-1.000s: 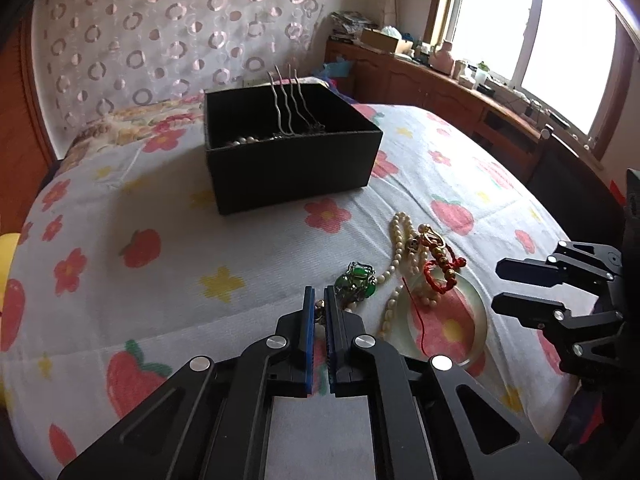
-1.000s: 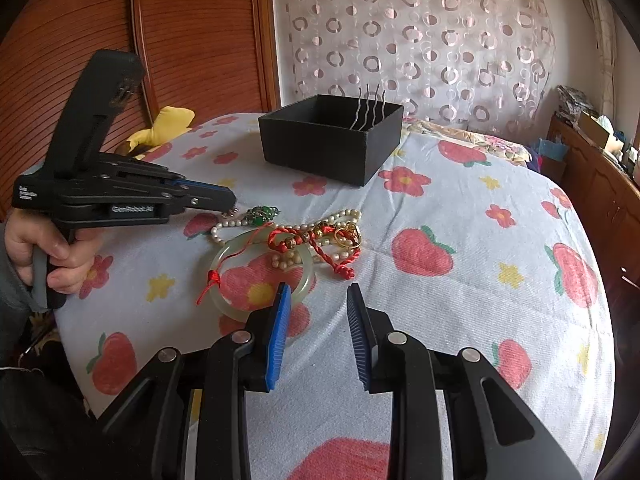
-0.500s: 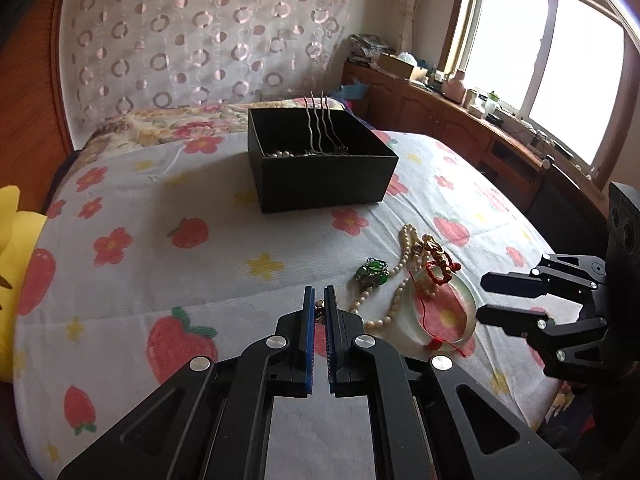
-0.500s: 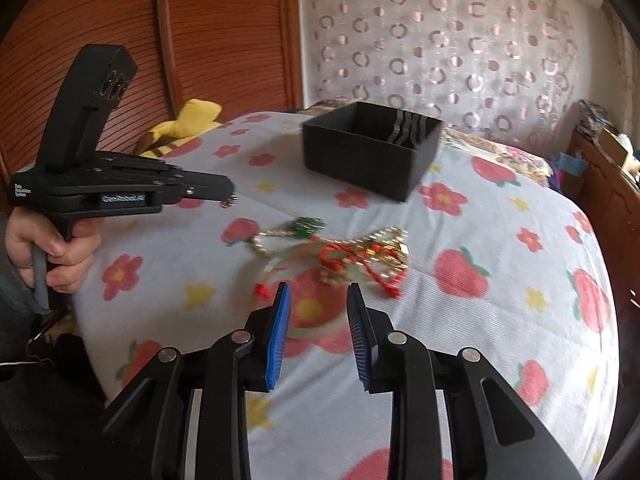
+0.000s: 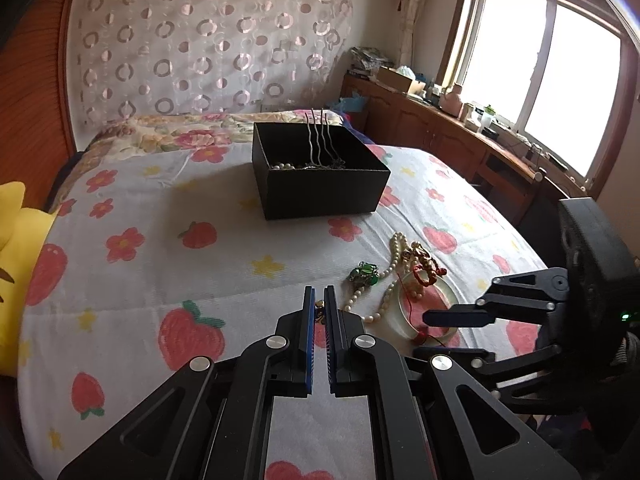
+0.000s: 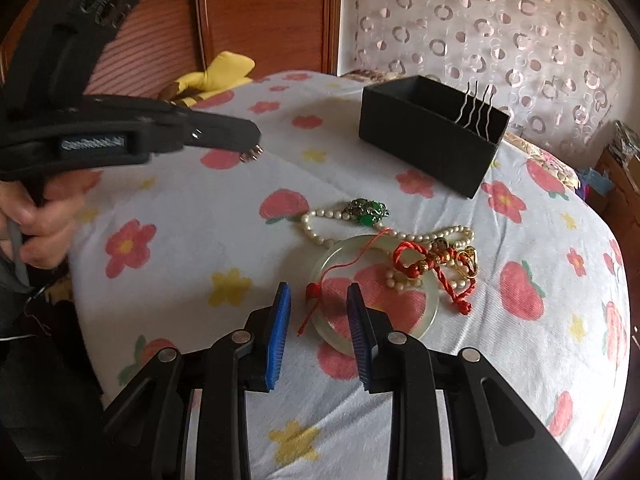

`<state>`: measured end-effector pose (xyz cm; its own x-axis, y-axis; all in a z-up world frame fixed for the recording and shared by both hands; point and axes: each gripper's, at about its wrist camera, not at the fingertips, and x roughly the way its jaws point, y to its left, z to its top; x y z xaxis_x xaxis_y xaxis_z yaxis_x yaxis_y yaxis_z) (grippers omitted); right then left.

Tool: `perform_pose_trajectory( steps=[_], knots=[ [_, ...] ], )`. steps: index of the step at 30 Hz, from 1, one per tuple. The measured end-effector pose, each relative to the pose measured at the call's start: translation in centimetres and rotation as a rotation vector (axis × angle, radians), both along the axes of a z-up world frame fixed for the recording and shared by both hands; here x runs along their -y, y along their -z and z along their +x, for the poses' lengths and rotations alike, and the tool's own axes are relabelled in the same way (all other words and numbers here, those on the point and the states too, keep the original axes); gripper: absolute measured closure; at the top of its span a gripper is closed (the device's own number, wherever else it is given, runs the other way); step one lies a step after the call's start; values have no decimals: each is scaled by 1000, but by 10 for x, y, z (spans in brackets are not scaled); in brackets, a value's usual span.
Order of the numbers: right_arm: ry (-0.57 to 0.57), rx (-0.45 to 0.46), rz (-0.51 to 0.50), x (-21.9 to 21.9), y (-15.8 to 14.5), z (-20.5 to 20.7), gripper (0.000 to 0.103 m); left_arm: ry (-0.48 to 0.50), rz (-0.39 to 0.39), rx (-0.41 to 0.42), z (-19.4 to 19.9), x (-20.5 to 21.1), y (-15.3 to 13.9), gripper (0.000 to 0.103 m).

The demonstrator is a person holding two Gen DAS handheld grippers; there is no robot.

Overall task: Organize jewelry
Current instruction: 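Close the right gripper on the jade bangle with red string, then carry the jade bangle with the right gripper while the left gripper carries its beads to the box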

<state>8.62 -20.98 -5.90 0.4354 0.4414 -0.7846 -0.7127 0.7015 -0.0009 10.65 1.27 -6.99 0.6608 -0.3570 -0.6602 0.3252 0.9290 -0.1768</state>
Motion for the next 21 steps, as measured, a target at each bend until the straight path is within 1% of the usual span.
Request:
perform_pose_trajectory(
  steps=[3,4,5,6,10,14,18,21],
  knots=[
    [-9,-2,-8,-1,-1,0,72,-2,-7,1,-2,-3,1,99],
    [-15,-5,-8,-1,-1,-1,80,-2,-9,0,-2,-3,2,99],
    [-30,-11,-8,-1,-2,-3,91,-3,-10,-1,-3,-4,2,99],
    [-44,-14,-8,-1,-2,-4,93,-4,-12,-1,-3,-4,3,99],
    [-72,-20,28,4,-10,-15,94,-6,-20,0,-4,-5,2,99],
    [-88,-8,83,10,-28,-28,94,-6,-22,4,-4,-5,2,99],
    [-93,21,119,11,-45,-37,94,-5,-29,16,-4,-5,-3,99],
    [-92,69,124,9,-60,-40,94,-5,-33,27,-5,-4,-8,99]
  ],
)
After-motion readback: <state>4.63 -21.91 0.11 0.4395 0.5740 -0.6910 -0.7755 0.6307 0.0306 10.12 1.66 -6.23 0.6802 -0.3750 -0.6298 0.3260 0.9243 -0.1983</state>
